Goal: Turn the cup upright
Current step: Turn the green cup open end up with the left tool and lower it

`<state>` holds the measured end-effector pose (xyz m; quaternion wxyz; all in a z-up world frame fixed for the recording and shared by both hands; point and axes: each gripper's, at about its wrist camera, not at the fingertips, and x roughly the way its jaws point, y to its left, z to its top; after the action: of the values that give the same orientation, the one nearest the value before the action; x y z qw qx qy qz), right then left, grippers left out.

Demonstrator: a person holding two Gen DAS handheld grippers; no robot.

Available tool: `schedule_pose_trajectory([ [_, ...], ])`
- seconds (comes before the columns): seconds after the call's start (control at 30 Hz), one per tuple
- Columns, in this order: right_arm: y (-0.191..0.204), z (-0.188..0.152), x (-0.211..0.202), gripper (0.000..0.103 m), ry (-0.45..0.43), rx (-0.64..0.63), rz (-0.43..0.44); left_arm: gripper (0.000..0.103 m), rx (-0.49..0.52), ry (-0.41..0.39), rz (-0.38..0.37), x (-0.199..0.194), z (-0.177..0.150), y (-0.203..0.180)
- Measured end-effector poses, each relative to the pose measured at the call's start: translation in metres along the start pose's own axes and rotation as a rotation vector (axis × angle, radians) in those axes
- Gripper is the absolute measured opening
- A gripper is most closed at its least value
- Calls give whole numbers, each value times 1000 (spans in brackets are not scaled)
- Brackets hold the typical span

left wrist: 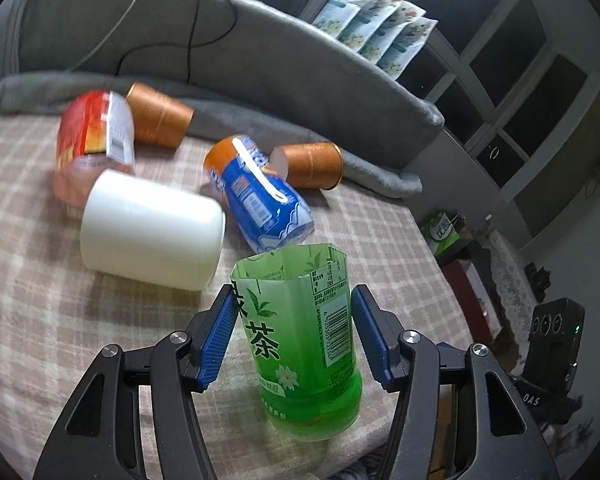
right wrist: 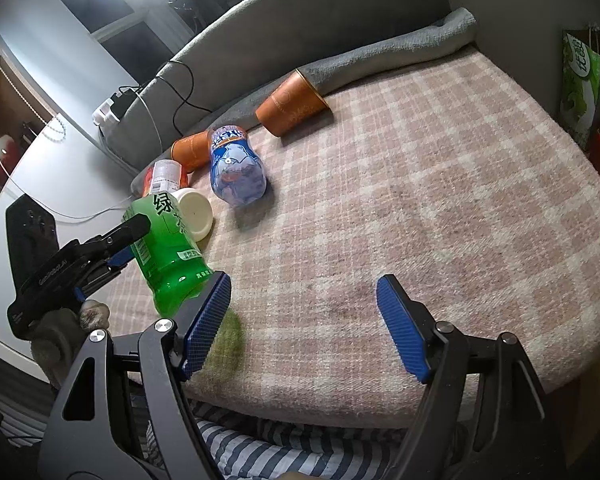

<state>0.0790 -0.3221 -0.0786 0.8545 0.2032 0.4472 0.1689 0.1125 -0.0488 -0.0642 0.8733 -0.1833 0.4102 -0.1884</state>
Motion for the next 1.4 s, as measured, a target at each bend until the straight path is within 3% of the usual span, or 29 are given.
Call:
schedule_pose_trajectory([
  [1.0, -1, 1, -2, 78, -10, -1, -8, 57, 250, -98, 157, 7, -9, -44],
  [1.4, -4, 1, -4, 78, -13, 6, -6, 57, 316, -112, 187, 5, -18, -56],
])
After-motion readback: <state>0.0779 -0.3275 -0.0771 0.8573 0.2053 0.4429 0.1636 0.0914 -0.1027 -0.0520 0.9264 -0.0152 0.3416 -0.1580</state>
